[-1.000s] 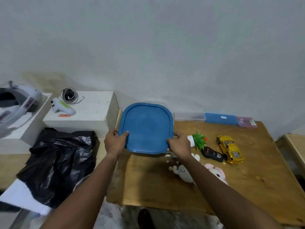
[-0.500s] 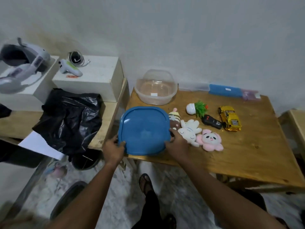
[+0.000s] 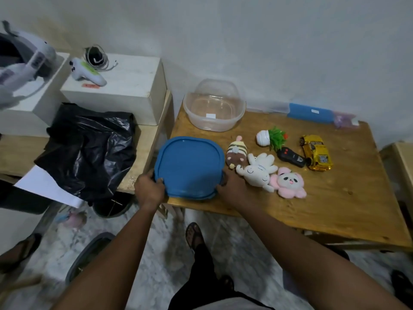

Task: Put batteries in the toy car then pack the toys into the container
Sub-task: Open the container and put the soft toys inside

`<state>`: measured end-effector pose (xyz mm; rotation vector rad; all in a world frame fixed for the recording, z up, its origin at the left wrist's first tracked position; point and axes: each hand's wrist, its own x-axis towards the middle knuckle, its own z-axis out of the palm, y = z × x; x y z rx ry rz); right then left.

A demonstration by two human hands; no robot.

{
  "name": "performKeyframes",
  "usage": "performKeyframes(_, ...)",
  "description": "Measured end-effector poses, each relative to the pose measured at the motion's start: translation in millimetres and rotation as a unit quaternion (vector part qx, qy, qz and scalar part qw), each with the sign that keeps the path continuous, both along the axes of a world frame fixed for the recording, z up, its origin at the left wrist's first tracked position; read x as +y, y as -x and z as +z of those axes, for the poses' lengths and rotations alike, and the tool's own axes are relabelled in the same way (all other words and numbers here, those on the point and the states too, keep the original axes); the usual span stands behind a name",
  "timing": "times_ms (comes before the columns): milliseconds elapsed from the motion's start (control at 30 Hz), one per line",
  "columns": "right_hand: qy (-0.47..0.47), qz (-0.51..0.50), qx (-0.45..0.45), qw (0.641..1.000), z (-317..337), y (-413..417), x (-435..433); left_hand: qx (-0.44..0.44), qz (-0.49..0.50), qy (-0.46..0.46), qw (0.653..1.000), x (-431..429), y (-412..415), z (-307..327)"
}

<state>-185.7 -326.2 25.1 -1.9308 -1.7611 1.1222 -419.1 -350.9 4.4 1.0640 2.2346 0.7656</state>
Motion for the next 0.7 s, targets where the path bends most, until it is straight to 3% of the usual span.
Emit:
performKeyframes(133,-0.014,-0.012,-0.024,1.0,-7,-2,1,0.017,-0.046,0.027,0.998,7,-1,-6)
performKeyframes(333,-0.049,-0.007,-0.052,0.997,-6,-14,-6,0.128,-0.049,0.102,0.985,10,-22,4)
performKeyframes(533,-0.057,-0.078,-0.038,0.995,5,-49,-21,0.079,-0.152,0.01,0.985,15,-72,29)
performKeyframes(700,-0.08,-0.133,-0.047,0.987,21,-96,-29,0.084,-0.263,-0.038,0.96,20,-132,46)
